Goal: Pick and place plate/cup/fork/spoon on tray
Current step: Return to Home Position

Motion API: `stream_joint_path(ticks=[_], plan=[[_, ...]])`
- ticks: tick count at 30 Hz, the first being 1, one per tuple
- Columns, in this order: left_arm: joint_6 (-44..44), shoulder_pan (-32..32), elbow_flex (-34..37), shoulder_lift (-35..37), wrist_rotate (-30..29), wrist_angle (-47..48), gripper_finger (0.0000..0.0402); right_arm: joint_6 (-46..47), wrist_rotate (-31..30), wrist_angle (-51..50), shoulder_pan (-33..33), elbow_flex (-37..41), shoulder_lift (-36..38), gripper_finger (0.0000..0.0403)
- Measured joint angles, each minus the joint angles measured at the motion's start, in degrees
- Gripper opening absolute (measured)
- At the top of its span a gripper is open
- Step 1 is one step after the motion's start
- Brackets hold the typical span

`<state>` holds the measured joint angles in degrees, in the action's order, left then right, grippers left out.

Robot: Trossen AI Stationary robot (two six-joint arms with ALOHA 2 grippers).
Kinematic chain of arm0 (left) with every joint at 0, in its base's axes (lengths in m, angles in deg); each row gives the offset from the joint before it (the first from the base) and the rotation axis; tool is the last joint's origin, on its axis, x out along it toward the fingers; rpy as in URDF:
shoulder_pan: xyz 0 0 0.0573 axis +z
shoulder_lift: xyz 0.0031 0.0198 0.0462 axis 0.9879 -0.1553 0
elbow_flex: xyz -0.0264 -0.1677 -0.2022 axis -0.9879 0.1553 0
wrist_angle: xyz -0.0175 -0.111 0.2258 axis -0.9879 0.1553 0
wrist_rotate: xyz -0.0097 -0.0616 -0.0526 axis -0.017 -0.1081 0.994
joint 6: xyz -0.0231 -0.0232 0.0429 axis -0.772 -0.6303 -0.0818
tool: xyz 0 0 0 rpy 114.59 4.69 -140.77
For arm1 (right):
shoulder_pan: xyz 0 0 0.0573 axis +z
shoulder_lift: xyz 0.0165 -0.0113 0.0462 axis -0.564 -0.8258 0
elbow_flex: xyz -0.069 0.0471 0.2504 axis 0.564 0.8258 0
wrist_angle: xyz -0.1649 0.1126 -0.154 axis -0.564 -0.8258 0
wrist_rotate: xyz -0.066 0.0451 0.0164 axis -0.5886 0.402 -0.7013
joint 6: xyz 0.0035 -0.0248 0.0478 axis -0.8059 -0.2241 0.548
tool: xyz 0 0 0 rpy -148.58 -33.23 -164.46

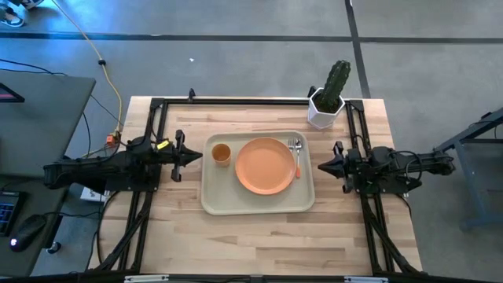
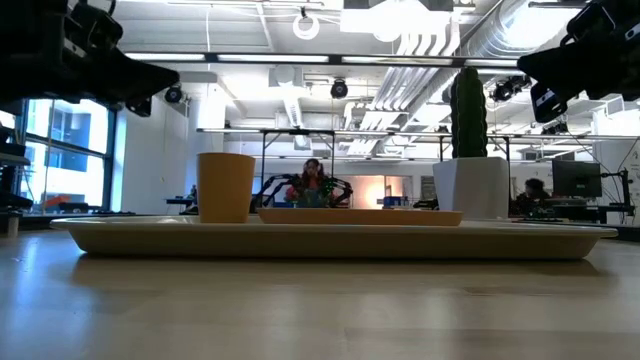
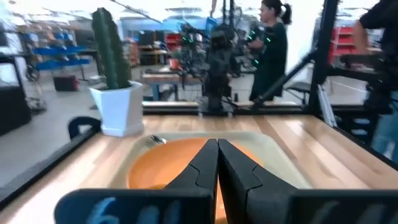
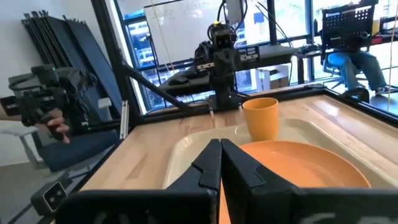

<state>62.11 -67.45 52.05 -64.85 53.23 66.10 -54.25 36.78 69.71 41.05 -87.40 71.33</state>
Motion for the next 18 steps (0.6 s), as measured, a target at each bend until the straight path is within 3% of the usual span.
stream_joint_path(ticks=[5, 9, 12, 18], plan=[[0.4, -1.4, 0.0, 0.6, 2.9, 2.8, 0.0000, -0.4, 0.5, -1.3, 0.0, 0.0, 0.0, 0.0000], [-1.6, -2.6, 0.0, 0.6, -2.0, 3.1, 0.0000, -2.4, 4.4, -3.1, 0.0, 0.0, 0.0, 0.0000], [-5.9, -5.0, -0.1, 0.7, -0.9, 3.9, 0.0000, -2.7, 6.4, -3.4, 0.0, 0.6, -0.1, 0.0000], [-2.7, -7.1, -0.1, 5.5, -3.0, 13.4, 0.0000, 0.1, 1.9, 0.5, 0.0, 2.2, -0.4, 0.0000]])
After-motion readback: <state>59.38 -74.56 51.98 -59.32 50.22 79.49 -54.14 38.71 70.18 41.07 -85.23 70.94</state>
